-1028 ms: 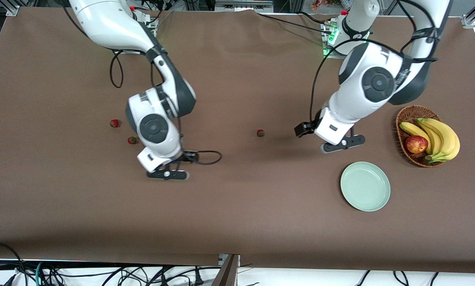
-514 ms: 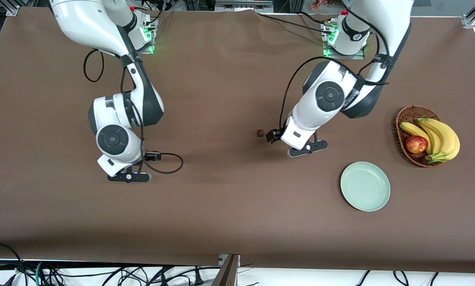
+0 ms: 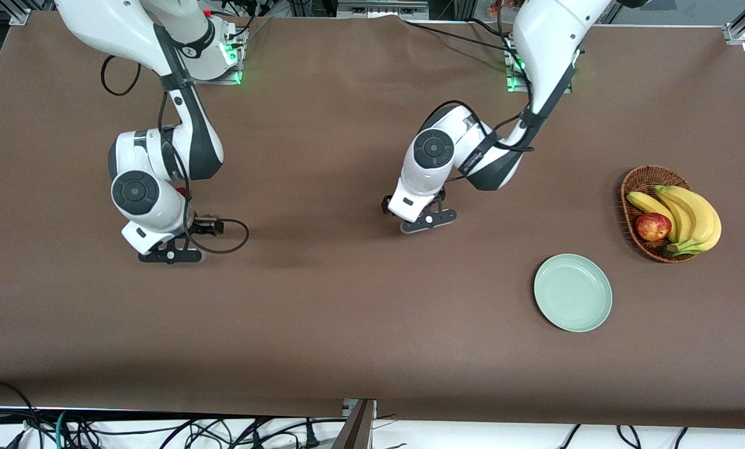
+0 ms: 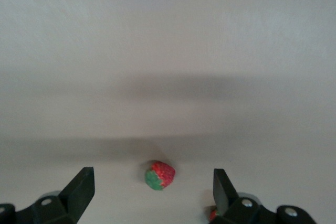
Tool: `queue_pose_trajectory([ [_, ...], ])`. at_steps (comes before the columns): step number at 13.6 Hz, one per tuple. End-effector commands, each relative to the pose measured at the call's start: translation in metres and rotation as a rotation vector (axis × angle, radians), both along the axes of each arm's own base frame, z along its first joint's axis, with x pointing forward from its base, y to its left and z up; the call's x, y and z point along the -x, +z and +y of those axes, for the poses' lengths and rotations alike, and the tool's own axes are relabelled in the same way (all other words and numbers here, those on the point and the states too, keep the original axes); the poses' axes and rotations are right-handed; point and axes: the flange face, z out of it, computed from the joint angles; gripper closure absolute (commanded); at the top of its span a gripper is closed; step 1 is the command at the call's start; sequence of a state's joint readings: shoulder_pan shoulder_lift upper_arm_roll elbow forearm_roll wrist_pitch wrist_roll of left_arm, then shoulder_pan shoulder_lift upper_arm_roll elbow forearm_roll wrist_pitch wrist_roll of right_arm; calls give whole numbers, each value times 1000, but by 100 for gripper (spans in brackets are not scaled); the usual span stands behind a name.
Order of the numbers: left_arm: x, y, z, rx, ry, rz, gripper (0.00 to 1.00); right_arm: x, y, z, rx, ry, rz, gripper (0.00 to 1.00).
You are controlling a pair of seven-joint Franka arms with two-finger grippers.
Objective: Collect all strawberries into plate
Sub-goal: 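Grasp the strawberry with the left gripper while the right gripper reaches another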
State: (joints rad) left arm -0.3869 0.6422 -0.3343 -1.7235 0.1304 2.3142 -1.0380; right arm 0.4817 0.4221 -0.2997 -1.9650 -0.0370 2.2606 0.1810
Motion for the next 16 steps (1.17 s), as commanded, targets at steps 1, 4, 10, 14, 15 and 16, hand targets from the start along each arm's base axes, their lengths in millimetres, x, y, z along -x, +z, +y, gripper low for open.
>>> queue_pose_trajectory([
  [1, -5, -24, 1, 0, 10, -23, 0, 35, -9, -9, -47, 16, -37, 0],
  [4, -2, -49, 6, -37, -29, -31, 0, 33, -7, -9, -49, 19, -46, 0],
  [10, 20, -57, -10, -60, 11, -17, 23, 30, -4, -24, -68, -9, -39, 0],
  [14, 37, -65, -12, -79, -1, 2, 36, 38, -3, -30, -140, -34, 20, 0],
  [15, 39, -66, -14, -80, -6, 4, 49, 41, -5, -28, -149, -33, 34, 0],
  [16, 39, -67, -14, -81, -6, 5, 63, 46, -9, -30, -158, -33, 46, 0],
])
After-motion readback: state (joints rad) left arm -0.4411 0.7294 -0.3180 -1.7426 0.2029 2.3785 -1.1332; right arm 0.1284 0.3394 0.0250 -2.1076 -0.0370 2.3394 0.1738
